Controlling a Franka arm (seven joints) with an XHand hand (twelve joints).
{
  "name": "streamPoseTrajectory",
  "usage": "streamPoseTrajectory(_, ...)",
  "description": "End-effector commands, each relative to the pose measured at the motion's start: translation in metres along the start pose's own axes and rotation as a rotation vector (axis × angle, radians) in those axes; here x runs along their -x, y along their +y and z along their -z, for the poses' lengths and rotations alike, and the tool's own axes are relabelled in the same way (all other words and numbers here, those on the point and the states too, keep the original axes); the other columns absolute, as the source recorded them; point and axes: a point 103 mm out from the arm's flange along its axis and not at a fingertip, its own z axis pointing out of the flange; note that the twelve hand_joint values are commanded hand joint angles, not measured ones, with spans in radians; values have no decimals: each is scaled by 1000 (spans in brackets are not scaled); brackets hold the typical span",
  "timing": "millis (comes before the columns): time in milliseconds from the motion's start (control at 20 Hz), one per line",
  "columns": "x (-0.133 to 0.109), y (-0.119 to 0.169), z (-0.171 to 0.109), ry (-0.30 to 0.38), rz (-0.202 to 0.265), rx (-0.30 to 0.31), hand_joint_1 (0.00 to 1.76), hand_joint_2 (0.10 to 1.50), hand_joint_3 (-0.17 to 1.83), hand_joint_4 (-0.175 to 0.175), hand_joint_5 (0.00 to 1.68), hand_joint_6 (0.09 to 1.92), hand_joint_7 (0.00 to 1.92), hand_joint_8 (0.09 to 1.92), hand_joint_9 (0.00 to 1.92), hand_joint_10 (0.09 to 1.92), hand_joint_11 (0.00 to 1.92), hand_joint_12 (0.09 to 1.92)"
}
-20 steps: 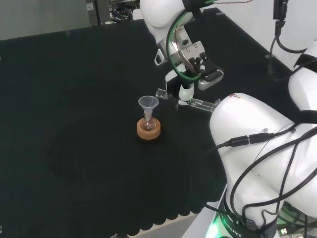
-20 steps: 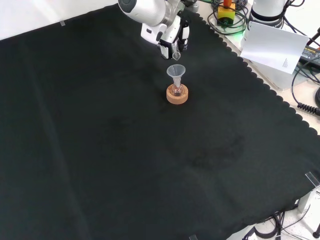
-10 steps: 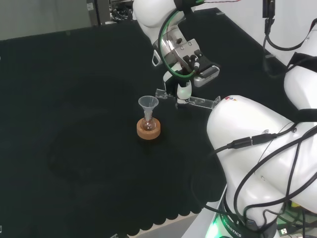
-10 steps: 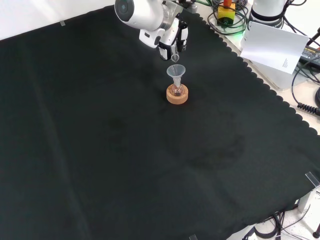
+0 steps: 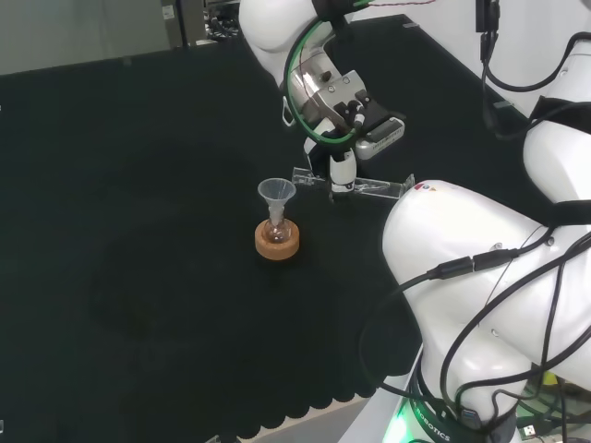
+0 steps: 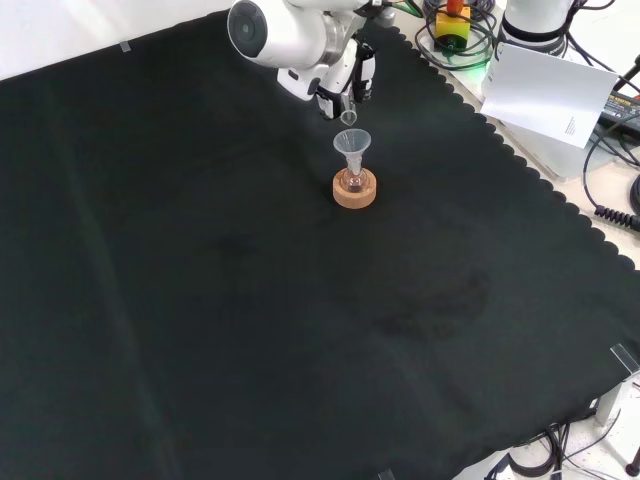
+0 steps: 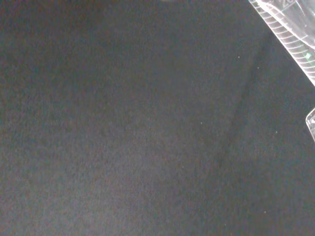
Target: Pour the water from the graduated cylinder into the round-bottom flask.
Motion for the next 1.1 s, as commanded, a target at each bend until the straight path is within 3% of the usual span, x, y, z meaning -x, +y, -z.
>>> streamPoseTrajectory(50, -4, -1, 3, -23, -21, -17, 1253, 1133, 0, -175, 932, 1078, 963, 1060, 1339, 181, 1187, 765)
streamPoseTrajectory(1100, -21, -3, 18, -116, -74, -96, 1252, 1136, 1, -175, 927, 1087, 957, 1069, 1344, 172, 1190, 762)
